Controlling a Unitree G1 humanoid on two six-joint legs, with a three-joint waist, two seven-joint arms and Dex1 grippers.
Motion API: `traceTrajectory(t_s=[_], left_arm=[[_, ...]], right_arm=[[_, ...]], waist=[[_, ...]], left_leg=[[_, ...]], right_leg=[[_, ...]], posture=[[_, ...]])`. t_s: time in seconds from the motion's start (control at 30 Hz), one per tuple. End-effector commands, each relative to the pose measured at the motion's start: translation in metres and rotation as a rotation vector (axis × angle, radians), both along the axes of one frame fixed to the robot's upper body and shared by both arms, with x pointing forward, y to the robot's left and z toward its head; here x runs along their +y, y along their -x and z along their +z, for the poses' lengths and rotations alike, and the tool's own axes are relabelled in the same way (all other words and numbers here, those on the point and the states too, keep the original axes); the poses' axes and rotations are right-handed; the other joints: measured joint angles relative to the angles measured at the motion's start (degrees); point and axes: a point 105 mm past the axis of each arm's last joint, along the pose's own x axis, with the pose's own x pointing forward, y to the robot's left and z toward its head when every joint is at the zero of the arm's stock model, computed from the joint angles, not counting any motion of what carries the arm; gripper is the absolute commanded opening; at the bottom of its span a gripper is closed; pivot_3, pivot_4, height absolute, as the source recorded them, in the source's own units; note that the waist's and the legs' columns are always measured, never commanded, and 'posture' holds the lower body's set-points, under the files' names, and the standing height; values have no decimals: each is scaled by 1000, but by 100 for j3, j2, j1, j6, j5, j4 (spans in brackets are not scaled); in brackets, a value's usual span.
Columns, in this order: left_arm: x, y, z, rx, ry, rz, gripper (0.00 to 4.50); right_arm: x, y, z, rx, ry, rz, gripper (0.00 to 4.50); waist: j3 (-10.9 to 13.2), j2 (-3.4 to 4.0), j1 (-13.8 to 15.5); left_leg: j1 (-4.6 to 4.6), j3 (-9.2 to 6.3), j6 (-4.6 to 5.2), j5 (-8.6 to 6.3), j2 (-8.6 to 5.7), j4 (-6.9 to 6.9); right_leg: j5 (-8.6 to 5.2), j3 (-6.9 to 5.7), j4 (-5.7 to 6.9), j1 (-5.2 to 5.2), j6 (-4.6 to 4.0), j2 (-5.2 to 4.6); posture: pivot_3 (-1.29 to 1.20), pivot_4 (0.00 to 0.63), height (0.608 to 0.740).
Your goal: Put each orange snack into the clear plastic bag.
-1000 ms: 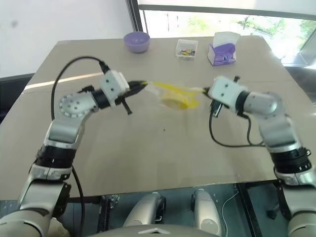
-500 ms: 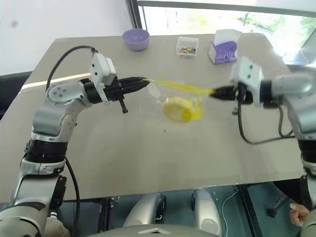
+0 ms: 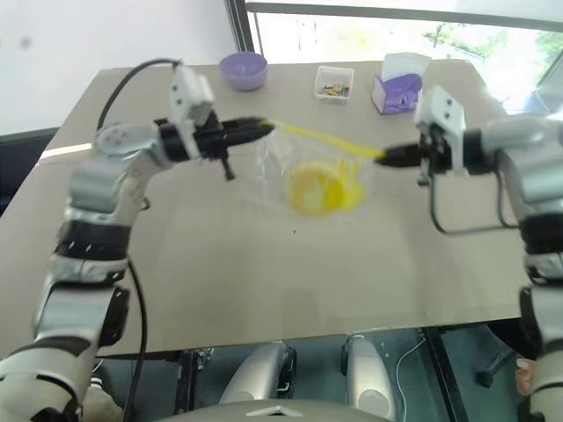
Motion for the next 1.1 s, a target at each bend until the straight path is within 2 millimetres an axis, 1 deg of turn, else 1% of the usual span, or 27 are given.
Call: traceTrajectory(t_s=[0.03, 0.07, 0.1, 0.13, 0.17, 0.2, 0.27, 0.33, 0.4, 0.47, 0.5, 0.53, 0.57, 0.6, 0.67, 0.7, 0.73, 0.8, 0.87, 0.93, 1.0, 1.07, 1.1], left_arm=[[21, -5, 17, -170, -19, 98, 0], [19, -3, 13, -192, -43, 88, 0], [18, 0, 5, -211, -78, 79, 0], [15, 4, -5, -225, -110, 65, 0], [13, 8, -15, -234, -135, 57, 0], [11, 11, -30, -255, -184, 57, 0], [7, 20, -56, -284, -253, 38, 0], [2, 29, -83, -272, -305, 20, 0], [-1, 41, -114, -238, -356, -6, 0], [1, 50, -134, -212, -393, -21, 0], [1, 53, -139, -209, -404, -28, 0], [2, 55, -140, -204, -404, -29, 0], [2, 57, -140, -199, -401, -31, 0], [2, 58, -139, -197, -399, -32, 0], [4, 58, -137, -206, -400, -26, 0], [5, 58, -136, -214, -404, -23, 0], [6, 59, -134, -222, -401, -21, 0], [7, 59, -131, -243, -401, -13, 0], [7, 60, -129, -252, -395, -5, 0], [8, 60, -127, -262, -392, 2, 0], [8, 61, -124, -268, -381, 5, 0], [7, 61, -121, -268, -371, 5, 0], [7, 60, -120, -269, -368, 7, 0]], right_arm=[[-28, -4, 3, -86, 102, -81, 23], [-27, -1, -1, -87, 117, -67, 23], [-26, 3, -8, -89, 139, -51, 23], [-24, 7, -18, -95, 159, -39, 23], [-21, 11, -28, -99, 170, -30, 23], [-15, 14, -40, -98, 166, -22, 23], [-3, 21, -65, -78, 151, -19, 23], [8, 29, -98, -17, 137, -21, 23], [11, 31, -134, -6, 171, -61, 23], [11, 34, -155, 2, 193, -90, 23], [12, 37, -160, 9, 190, -90, 23], [14, 39, -161, 7, 178, -92, 23], [15, 42, -160, 1, 161, -97, 285], [15, 44, -159, 0, 151, -102, 607], [10, 51, -151, 16, 102, -124, 1287], [7, 54, -147, 26, 75, -135, 1778], [2, 61, -141, 29, 75, -129, 2213], [-4, 76, -127, 23, 75, -102, 2213], [1, 88, -110, 29, 20, -78, 2213], [16, 99, -94, 13, -39, -25, 2213], [37, 103, -80, -38, -84, 25, 2213], [62, 98, -74, -101, -109, 54, 2213], [76, 94, -77, -130, -109, 66, 2213]], waist=[[-2, 0, -9], [-2, -1, -9], [-6, 1, -3], [-6, 1, -2], [-8, 5, -2], [-14, 6, -5], [-16, 6, -7], [-13, 5, 1], [-14, 6, 12], [-14, 8, 16], [-13, 8, 16], [-13, 7, 21], [-13, 8, 24], [-12, 8, 27], [-12, 6, 44], [-13, 8, 47], [-13, 8, 47], [-9, 15, 47], [-9, 15, 37], [-9, 15, -5], [-9, 14, -19], [-10, 13, -25], [-10, 12, -14]], left_leg=[[-1, -1, -1, 0, 6, -2], [-2, 1, -1, -2, 23, -10], [-8, 4, -1, -2, 24, -16], [-31, 10, 0, -2, 24, -26], [-32, 11, 0, -2, 25, -25], [-57, 15, 1, -2, 24, -26], [-71, 17, 1, -3, 30, -16], [-101, 22, 4, -4, 26, -10], [-107, 23, 7, -6, 19, -4], [-87, 23, 8, -6, 21, 14], [-80, 24, 8, -6, 21, 23], [-56, 24, 10, -8, 22, 31], [-10, 23, 34, -22, 27, 29], [24, 19, 42, -26, 30, 29], [53, 7, 43, -26, 37, 30], [73, 10, 43, -26, 37, 31], [85, 10, 43, -26, 38, 31], [101, 10, 43, -27, 41, 31], [95, 11, 46, -29, 40, 31], [93, 15, 47, -29, 44, 31], [97, 17, 47, -30, 51, 31], [100, 17, 46, -30, 57, 30], [100, 16, 46, -30, 57, 30]], right_leg=[[1, 2, 0, -3, 0, 2], [0, 7, -3, -8, -1, 3], [0, 10, -5, -17, -1, 3], [0, 17, -1, -42, -1, 1], [0, 17, -1, -42, -1, 2], [1, 19, -5, -66, 0, 1], [0, 14, -5, -79, 0, 0], [2, 17, 1, -110, 2, -2], [4, 20, 4, -125, 4, -6], [6, 21, 27, -108, 3, -3], [8, 22, 36, -101, 1, -2], [14, 22, 36, -70, -1, 1], [13, 19, 26, -18, -1, 4], [11, 14, 18, 18, -1, 5], [12, 3, 3, 59, -1, 10], [13, 5, 3, 77, 0, 10], [13, 5, 3, 89, 0, 9], [13, 4, 2, 105, 0, 11], [13, 6, 1, 102, 0, 9], [14, 10, 0, 98, 0, 11], [14, 13, 0, 98, 0, 16], [13, 11, 0, 98, 1, 23], [13, 9, 1, 99, 1, 23]], posture=[[0, 150, 740], [0, 150, 740], [0, 150, 740], [0, 150, 740], [0, 150, 740], [0, 150, 740], [0, 150, 740], [0, 150, 740], [0, 150, 740], [0, 150, 740], [0, 150, 740], [0, 150, 740], [0, 150, 740], [0, 150, 740], [0, 150, 740], [0, 150, 740], [0, 150, 740], [0, 150, 740], [0, 150, 740], [0, 150, 740], [0, 150, 740], [0, 150, 740], [0, 150, 740]])
